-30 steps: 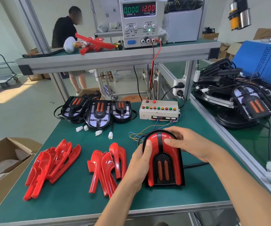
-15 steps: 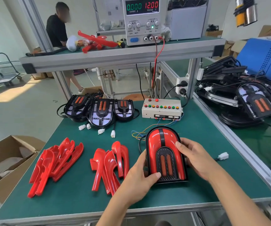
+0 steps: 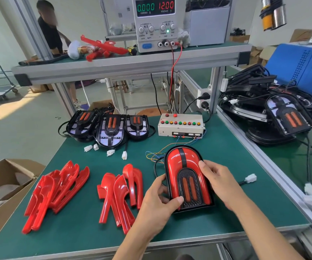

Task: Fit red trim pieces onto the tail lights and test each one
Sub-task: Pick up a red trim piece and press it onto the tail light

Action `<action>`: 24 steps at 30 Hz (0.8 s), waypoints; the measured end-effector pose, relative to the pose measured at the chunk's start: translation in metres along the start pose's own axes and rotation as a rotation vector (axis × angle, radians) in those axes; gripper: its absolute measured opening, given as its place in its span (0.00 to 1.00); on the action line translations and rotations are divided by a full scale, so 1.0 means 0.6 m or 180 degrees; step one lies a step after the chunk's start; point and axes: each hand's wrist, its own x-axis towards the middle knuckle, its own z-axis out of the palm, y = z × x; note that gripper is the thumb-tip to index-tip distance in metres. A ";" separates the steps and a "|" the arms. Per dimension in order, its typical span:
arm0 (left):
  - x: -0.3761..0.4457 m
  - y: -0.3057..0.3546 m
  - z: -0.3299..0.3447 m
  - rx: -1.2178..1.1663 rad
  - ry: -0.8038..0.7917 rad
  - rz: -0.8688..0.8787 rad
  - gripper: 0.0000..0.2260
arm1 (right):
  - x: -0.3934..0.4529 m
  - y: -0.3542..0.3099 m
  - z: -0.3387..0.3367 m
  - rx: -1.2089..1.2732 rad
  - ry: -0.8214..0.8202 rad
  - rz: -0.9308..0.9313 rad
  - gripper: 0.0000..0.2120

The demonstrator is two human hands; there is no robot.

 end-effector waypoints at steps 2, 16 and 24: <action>-0.004 0.004 0.005 -0.0099 0.0049 -0.0012 0.25 | -0.018 0.000 -0.006 -0.0749 0.0516 -0.0153 0.16; -0.030 0.000 0.007 -0.0380 -0.0387 -0.0006 0.24 | 0.016 0.032 -0.125 -0.3180 0.1803 0.1824 0.16; -0.017 0.014 0.040 -0.0278 -0.0909 -0.0205 0.19 | 0.075 -0.020 -0.113 -0.1043 0.1718 -0.0204 0.05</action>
